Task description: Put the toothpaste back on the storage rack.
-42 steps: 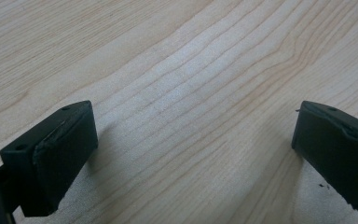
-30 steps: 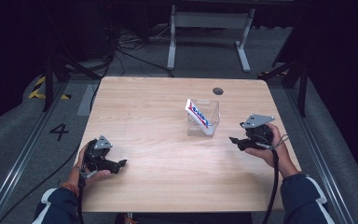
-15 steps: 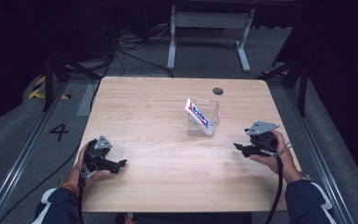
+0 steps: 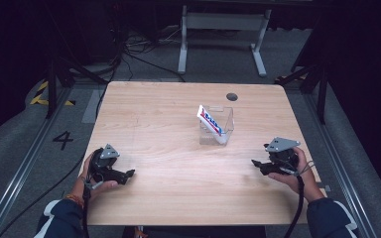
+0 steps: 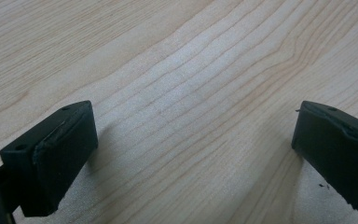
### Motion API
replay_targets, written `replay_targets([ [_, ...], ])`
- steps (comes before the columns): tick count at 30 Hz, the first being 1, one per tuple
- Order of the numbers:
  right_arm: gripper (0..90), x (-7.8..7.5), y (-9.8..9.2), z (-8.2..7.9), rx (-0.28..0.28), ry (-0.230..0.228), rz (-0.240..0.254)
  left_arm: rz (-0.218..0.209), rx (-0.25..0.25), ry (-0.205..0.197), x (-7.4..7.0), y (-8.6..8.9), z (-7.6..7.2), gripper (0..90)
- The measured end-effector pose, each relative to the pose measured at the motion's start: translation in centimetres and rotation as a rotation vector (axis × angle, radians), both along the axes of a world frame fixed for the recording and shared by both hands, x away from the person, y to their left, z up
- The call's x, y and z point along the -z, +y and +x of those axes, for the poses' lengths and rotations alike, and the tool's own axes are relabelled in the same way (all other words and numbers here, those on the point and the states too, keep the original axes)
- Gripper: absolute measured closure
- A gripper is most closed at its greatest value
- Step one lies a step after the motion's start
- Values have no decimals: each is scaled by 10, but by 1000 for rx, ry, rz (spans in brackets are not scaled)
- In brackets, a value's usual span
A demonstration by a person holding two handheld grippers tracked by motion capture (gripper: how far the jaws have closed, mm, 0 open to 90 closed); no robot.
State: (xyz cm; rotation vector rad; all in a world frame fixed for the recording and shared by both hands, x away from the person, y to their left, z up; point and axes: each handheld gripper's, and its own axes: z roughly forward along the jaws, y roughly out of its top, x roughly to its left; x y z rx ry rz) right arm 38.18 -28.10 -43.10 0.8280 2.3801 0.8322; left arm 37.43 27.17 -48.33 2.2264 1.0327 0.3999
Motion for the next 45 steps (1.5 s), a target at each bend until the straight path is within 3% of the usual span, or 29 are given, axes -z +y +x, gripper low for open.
replay_targets([
  [17,212,32,-36,-25,101,37,71,3,1,-4,0,0,0,6],
  [23,210,42,-54,-32,148,58,99,-10,-13,13,0,-1,-2,6],
  [34,178,55,-88,-37,255,108,238,-9,-12,13,0,-1,-2,6],
  [45,179,55,-89,-37,260,106,234,-11,-11,14,0,-1,-1,6],
])
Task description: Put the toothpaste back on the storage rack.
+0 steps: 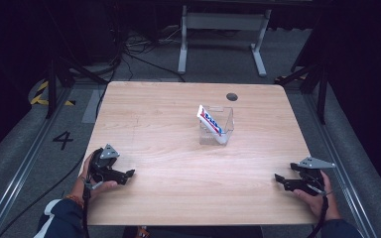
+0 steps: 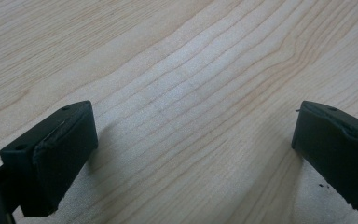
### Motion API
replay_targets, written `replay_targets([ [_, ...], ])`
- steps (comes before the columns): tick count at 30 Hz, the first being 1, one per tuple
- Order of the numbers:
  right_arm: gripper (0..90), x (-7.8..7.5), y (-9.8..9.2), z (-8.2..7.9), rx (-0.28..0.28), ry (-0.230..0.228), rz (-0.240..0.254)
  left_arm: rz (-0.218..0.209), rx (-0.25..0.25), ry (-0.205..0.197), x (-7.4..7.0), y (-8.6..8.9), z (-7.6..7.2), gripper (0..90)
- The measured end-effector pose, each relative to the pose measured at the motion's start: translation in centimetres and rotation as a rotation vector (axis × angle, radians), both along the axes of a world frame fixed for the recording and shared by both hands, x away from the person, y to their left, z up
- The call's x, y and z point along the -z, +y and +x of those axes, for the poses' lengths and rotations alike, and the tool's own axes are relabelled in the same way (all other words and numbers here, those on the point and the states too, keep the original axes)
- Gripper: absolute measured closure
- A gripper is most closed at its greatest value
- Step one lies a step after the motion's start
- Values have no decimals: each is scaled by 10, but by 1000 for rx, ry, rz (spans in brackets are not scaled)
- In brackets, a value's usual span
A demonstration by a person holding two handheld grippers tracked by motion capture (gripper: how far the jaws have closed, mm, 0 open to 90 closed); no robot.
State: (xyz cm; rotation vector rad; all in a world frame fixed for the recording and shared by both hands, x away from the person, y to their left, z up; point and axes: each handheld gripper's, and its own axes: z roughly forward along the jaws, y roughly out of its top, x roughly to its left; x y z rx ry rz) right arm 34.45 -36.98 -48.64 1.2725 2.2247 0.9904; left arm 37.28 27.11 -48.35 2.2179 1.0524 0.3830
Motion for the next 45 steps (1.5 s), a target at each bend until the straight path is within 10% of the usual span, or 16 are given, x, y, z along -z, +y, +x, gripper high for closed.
replay_targets([
  [45,176,0,1,-1,14,-2,0,3,5,3,0,0,2,2],
])
